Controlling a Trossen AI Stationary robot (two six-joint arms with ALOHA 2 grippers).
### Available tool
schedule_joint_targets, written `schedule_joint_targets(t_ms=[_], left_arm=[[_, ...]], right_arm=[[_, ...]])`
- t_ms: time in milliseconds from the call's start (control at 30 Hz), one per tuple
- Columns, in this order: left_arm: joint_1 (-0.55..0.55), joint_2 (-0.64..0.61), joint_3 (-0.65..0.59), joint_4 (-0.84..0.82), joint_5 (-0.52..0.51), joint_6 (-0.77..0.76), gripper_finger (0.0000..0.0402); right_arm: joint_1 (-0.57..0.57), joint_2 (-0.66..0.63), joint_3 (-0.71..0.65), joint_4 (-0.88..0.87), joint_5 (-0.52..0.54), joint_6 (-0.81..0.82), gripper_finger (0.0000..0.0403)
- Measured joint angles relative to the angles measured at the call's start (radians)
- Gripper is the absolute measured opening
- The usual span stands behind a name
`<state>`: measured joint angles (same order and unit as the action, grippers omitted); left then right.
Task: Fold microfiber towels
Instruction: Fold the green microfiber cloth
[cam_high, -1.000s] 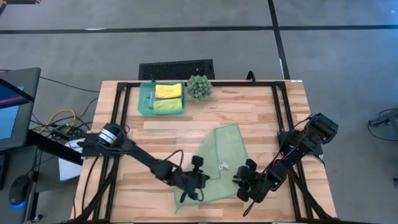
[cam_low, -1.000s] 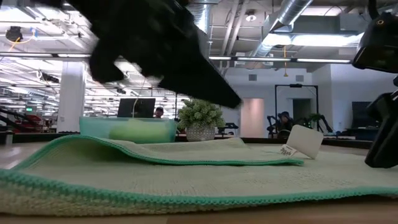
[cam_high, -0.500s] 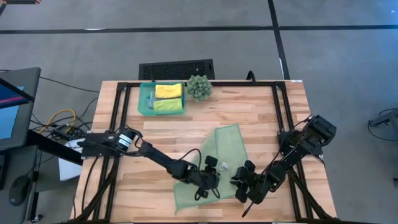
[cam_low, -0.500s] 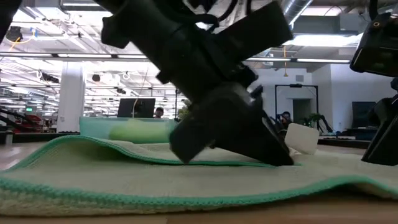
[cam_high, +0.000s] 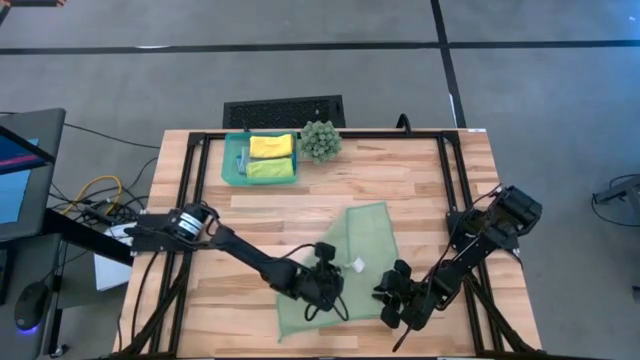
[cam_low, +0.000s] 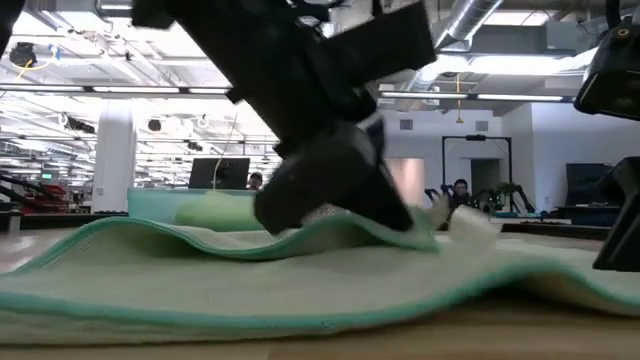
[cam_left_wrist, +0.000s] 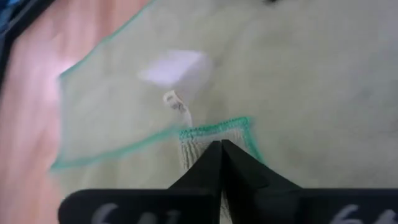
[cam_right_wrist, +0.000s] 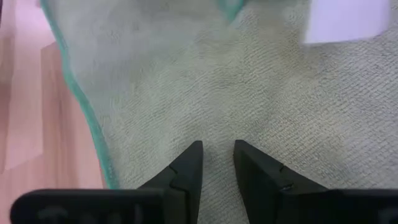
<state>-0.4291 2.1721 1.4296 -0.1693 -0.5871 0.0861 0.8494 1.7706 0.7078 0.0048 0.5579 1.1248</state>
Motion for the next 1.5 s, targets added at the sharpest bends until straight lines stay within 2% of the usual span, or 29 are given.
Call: schedule_joint_targets(t_ms=[233,433,533,600,667,800,867,967,1167,1267,1367,1500], left_arm=[[-0.014,-0.087,-0.004,-0.275,-0.218,-0.177,0.0],[0.011,-0.164,-0.12,-0.633,-0.404,-0.549,0.0],[0.001,-0.204,-0.181,-0.653,-0.424,-0.656,0.0],[-0.02,-0.218,-0.19,-0.567,-0.408,-0.618,0.0],[-0.04,-0.22,-0.19,-0.396,-0.362,-0.513,0.0],[-0.058,-0.181,-0.188,0.055,-0.096,-0.182,0.0005],[-0.058,-0.139,-0.188,0.238,0.031,-0.069,0.0016],[-0.054,-0.073,-0.187,0.401,0.098,0.025,0.0043],[-0.024,0.035,-0.127,0.411,0.105,0.036,0.0108],[-0.006,0.058,-0.091,0.373,0.147,0.01,0.0121],[0.006,0.059,-0.067,0.307,0.164,-0.034,0.0111],[0.01,0.06,-0.053,0.259,0.163,-0.058,0.0062]], right_arm=[[0.012,0.0,0.0,-0.001,-0.006,0.027,0.0118],[0.028,0.001,0.0,0.004,-0.007,0.035,0.0118],[0.032,0.001,-0.001,0.004,-0.007,0.035,0.0118],[0.032,0.001,-0.001,0.004,-0.007,0.035,0.0118],[0.027,0.001,-0.001,0.004,-0.007,0.034,0.0118],[0.015,0.001,-0.001,0.004,-0.011,0.031,0.0118],[0.014,0.001,-0.001,0.004,-0.011,0.03,0.0118],[0.014,0.001,-0.001,0.004,-0.011,0.03,0.0118],[0.021,0.002,-0.001,0.004,-0.007,0.027,0.0118],[0.02,0.002,-0.001,0.004,-0.006,0.026,0.0118],[0.019,0.002,-0.001,0.004,-0.006,0.026,0.0118],[0.02,0.002,-0.001,0.004,-0.006,0.026,0.0118]])
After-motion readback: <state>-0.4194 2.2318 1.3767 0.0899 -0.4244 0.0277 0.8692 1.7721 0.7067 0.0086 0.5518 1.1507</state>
